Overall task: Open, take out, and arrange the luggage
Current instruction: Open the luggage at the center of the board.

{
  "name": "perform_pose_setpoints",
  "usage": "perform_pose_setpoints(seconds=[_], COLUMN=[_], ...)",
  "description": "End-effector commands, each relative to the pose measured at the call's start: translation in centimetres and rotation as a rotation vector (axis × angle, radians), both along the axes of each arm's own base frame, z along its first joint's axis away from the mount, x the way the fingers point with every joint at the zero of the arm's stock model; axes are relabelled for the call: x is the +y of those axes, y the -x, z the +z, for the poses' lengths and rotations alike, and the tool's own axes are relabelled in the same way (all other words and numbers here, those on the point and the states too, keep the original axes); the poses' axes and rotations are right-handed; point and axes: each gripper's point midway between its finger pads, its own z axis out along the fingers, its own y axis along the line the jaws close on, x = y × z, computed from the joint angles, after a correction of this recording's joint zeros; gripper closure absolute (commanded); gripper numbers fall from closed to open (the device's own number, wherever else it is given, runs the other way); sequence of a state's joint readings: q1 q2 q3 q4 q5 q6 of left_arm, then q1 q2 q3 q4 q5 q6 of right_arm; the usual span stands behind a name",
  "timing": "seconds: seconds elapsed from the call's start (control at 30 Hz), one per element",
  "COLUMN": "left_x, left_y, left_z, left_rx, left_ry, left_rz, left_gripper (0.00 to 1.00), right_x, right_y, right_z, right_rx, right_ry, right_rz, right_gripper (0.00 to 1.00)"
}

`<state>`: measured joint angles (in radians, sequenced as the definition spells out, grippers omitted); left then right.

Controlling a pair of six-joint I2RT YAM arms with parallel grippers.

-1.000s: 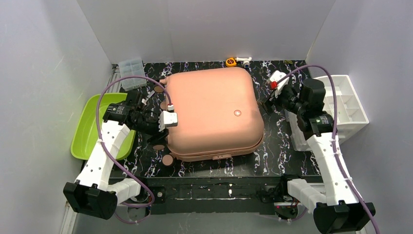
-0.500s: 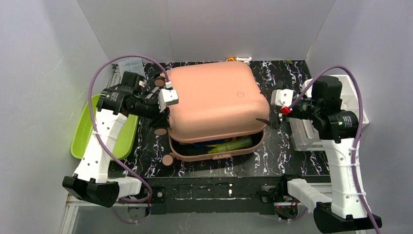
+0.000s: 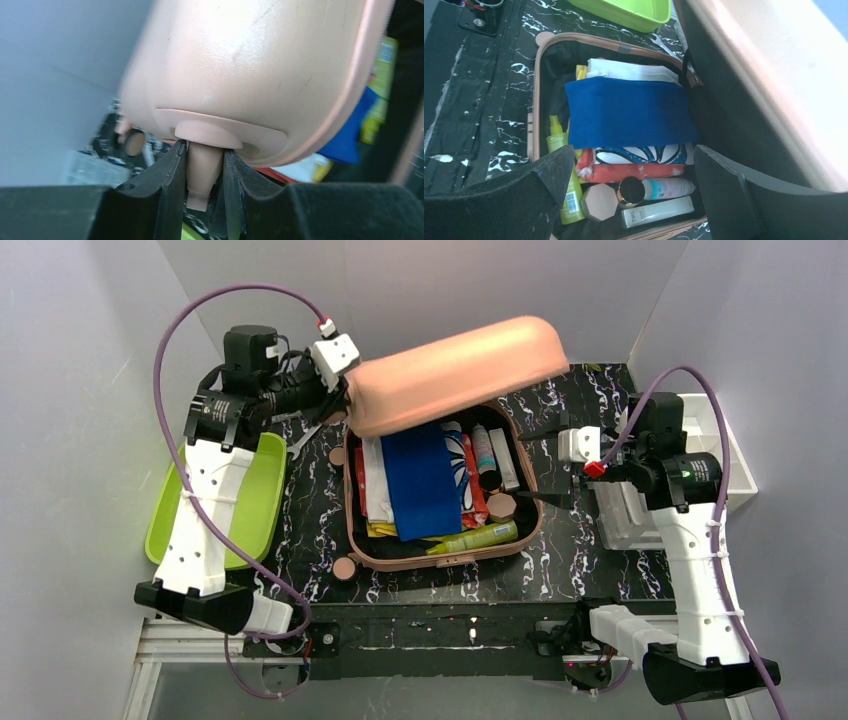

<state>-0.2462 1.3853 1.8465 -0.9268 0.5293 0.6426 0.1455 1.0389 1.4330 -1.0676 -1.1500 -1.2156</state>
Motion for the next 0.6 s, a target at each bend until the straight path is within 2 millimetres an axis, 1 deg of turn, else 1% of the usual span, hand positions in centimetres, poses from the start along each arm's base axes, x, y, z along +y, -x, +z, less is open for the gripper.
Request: perform_pose_setpoints(seconds=[0.0, 0.07, 0.1, 0.13, 0.17, 0.2, 0.23, 0.27, 0.33, 0.4, 0.43, 0.47, 0.5, 0.57], left_x=[2.2, 2.8, 3.2, 3.5, 3.8, 4.0, 4.0, 4.1, 4.1, 4.2, 4.1, 4.1, 4.1, 4.3], left_y=[-9.9, -11.7, -12.5, -13.2, -13.9, -14.5, -15.0, -15.4, -16.2, -16.8, -17.1, -17.4, -17.5, -17.9], left_z=[1.8, 2.1, 2.3, 2.6, 3.0, 3.6, 3.8, 4.4, 5.0, 5.4, 5.5, 5.6, 5.8, 5.8], left_rx=[-0.184, -0.211, -0.225, -0.240, -0.257, -0.277, -0.284, -0.299, -0.306, -0.310, -0.312, -0.313, -0.318, -0.317], left_ry=[-0.022, -0.039, -0.047, -0.052, -0.051, -0.044, -0.039, -0.029, -0.013, -0.001, 0.005, 0.006, 0.013, 0.015], left_rz=[0.261, 0.319, 0.345, 0.372, 0.392, 0.411, 0.422, 0.436, 0.458, 0.479, 0.486, 0.490, 0.494, 0.511], left_gripper=[1.00, 0.99, 0.90, 0.77, 0.68, 0.63, 0.56, 0.48, 0.27, 0.08, 0.03, 0.02, 0.02, 0.02], right_x=[0.5, 0.4, 0.3, 0.2, 0.1, -0.1, -0.3, -0.7, -1.6, -2.8, -3.3, -3.7, -4.0, -4.5], right_y=[-2.0, -3.9, -4.9, -5.9, -6.9, -8.0, -9.0, -10.6, -13.1, -15.6, -16.5, -17.3, -17.9, -19.1], right_z=[0.7, -0.3, -0.7, -1.4, -2.0, -2.9, -4.2, -4.6, -6.4, -8.3, -9.3, -10.6, -11.3, -12.7], right_rx=[-0.005, 0.038, 0.053, 0.072, 0.085, 0.100, 0.125, 0.111, 0.151, 0.180, 0.192, 0.216, 0.229, 0.261], right_ry=[-0.048, -0.052, -0.058, -0.061, -0.064, -0.064, -0.066, -0.079, -0.101, -0.110, -0.110, -0.101, -0.102, -0.106], right_rz=[-0.018, -0.087, -0.126, -0.164, -0.202, -0.245, -0.291, -0.350, -0.484, -0.615, -0.665, -0.703, -0.737, -0.797], right_gripper=[0.01, 0.02, 0.02, 0.02, 0.02, 0.02, 0.02, 0.02, 0.01, 0.02, 0.03, 0.03, 0.04, 0.05])
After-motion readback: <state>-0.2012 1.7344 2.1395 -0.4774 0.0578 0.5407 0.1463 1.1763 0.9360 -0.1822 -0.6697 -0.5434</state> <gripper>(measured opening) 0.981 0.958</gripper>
